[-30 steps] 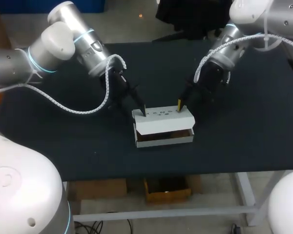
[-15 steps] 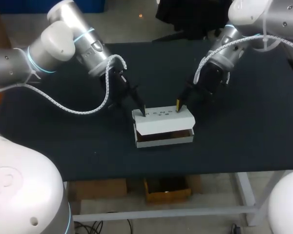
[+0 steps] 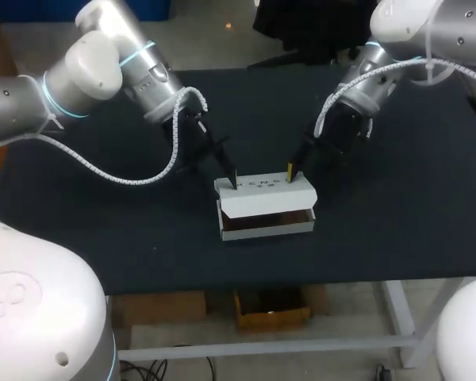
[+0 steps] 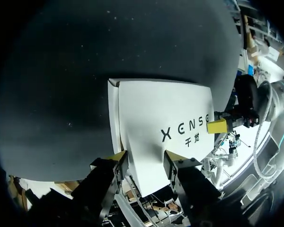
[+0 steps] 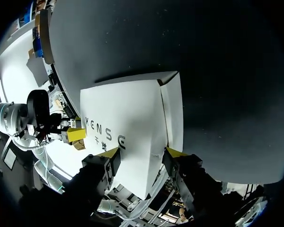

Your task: Assemble the packaging by folding the flat box into shape, placing the metal phone stand inside, and closing the box properly

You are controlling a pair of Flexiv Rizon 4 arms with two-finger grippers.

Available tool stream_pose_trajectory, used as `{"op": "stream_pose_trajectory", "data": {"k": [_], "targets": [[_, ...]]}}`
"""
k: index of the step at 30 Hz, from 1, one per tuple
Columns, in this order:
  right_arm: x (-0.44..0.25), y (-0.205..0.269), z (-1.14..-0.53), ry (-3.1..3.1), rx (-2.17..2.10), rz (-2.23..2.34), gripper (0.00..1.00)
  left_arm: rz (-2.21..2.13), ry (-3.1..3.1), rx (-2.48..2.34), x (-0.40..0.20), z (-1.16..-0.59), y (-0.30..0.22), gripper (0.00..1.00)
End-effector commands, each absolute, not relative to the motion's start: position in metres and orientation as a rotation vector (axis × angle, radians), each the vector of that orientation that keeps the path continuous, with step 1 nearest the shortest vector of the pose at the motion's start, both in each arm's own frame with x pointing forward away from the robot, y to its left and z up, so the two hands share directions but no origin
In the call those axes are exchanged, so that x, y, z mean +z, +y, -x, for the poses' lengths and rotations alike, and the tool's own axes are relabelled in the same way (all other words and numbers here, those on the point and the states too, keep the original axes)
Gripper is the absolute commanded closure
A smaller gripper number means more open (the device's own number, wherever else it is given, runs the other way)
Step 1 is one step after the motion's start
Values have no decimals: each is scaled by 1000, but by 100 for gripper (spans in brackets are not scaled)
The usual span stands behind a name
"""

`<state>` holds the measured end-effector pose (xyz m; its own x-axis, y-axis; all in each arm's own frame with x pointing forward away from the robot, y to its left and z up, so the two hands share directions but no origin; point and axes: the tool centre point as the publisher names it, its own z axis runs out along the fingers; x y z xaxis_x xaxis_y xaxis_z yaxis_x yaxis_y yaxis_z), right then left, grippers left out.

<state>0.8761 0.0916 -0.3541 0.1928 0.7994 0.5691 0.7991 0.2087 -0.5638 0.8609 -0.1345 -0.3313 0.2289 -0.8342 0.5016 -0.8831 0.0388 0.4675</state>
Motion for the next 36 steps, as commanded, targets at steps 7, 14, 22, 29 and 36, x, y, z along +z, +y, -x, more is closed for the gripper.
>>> {"op": "stream_pose_trajectory", "data": {"k": [7,14,22,29,36], "targets": [[-357,94,-882,-1572,16,1545,46,-1825,-1639,126,-320,-853,-132,50],[-357,96,-882,-1575,18,1546,47,-1868,-1698,186,-307,-849,-128,47],[-357,96,-883,-1577,16,1546,46,-1807,-1900,310,-284,-843,-135,37],[-358,96,-883,-1571,14,1549,45,-1660,-2088,370,-270,-839,-149,30],[-359,95,-882,-1566,15,1552,45,-1481,-2276,421,-257,-839,-158,0]]}}
